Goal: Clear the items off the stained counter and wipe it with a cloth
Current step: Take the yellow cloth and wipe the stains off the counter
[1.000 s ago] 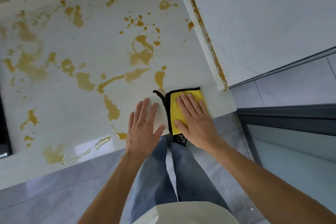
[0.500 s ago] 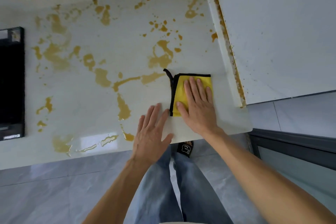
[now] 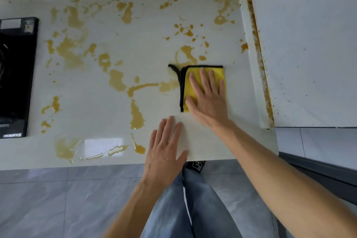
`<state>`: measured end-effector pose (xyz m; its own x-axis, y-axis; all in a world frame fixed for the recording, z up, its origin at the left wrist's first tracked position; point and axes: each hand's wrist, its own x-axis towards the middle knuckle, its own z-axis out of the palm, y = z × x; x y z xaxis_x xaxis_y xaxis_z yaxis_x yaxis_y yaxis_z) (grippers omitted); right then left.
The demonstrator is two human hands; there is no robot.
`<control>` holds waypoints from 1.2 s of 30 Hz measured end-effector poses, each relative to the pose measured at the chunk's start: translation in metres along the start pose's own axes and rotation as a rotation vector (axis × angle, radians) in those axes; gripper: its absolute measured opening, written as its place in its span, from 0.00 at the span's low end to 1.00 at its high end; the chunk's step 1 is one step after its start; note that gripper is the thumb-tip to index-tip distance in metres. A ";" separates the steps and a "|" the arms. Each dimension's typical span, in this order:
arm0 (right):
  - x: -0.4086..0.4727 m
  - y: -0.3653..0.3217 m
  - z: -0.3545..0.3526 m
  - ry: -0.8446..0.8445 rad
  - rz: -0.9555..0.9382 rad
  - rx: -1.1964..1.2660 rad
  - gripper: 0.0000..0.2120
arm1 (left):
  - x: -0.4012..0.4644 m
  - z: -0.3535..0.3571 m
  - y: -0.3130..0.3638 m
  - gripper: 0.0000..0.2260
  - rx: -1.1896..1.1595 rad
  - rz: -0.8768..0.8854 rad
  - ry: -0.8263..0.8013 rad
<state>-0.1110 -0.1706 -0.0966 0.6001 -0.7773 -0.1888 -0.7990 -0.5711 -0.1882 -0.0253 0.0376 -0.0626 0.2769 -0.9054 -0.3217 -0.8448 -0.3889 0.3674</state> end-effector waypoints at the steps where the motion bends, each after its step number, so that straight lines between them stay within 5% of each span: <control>1: 0.013 -0.001 -0.003 0.001 0.014 0.000 0.36 | 0.000 0.001 -0.001 0.36 -0.009 0.001 0.010; 11: -0.074 -0.009 0.022 0.000 -0.018 0.016 0.35 | -0.003 0.012 -0.007 0.36 0.014 0.027 0.057; 19: 0.036 -0.050 0.007 -0.001 -0.142 0.023 0.34 | -0.002 0.017 -0.010 0.36 0.034 0.030 0.085; 22: 0.066 -0.046 0.001 0.022 -0.046 0.004 0.35 | -0.002 0.017 -0.013 0.36 0.039 0.041 0.076; 26: 0.056 -0.041 0.000 0.023 0.049 0.042 0.35 | -0.003 0.015 -0.013 0.36 0.032 0.044 0.065; 31: 0.000 -0.065 0.021 0.054 -0.101 -0.015 0.35 | -0.004 0.014 -0.013 0.36 0.007 0.050 0.060; 36: 0.063 -0.066 0.005 0.016 -0.128 -0.003 0.35 | -0.004 0.016 -0.013 0.36 0.039 0.048 0.083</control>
<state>-0.0203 -0.1802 -0.1008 0.6964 -0.7023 -0.1478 -0.7161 -0.6667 -0.2064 -0.0228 0.0486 -0.0800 0.2718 -0.9343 -0.2307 -0.8746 -0.3398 0.3458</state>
